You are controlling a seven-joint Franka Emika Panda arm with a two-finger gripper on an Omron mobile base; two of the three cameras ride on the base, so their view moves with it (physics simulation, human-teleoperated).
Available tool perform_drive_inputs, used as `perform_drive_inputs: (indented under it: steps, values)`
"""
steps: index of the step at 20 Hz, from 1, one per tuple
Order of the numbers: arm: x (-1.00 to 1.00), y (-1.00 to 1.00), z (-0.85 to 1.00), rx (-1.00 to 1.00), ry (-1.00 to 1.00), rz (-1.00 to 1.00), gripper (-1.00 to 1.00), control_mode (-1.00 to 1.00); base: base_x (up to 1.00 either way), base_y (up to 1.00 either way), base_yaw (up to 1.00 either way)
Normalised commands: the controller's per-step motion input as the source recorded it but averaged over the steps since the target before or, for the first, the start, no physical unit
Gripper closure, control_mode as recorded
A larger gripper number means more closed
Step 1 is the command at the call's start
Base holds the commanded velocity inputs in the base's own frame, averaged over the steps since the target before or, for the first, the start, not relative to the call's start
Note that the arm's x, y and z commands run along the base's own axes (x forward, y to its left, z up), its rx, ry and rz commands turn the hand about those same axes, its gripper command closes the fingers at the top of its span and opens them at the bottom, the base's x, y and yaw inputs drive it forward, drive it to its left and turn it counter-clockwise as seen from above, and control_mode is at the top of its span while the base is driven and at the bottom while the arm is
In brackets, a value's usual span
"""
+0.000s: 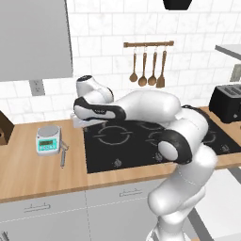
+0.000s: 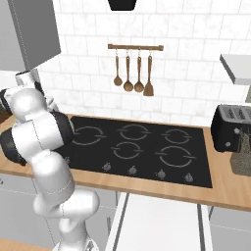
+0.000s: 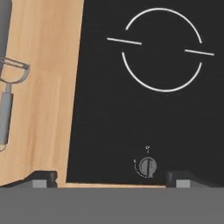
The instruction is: Pick the peeler from the drawer and place it on the counter.
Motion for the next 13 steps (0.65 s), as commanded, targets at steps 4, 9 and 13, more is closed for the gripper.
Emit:
perform_drive_inputs:
  steps: [4,9,13]
  values:
    - [-0.01,-0.93,0.35,0.04,-0.01,-0.06,-1.0,-1.0,0.0,0.0,0.0]
    - [-0.25,-0.89,0.61,0.03,-0.03,-0.14,-1.0,-1.0,0.0,0.0,0.0]
    - [-0.75,-0.93,0.65,0.04,-0.01,-0.15,-1.0,-1.0,0.0,0.0,0.0]
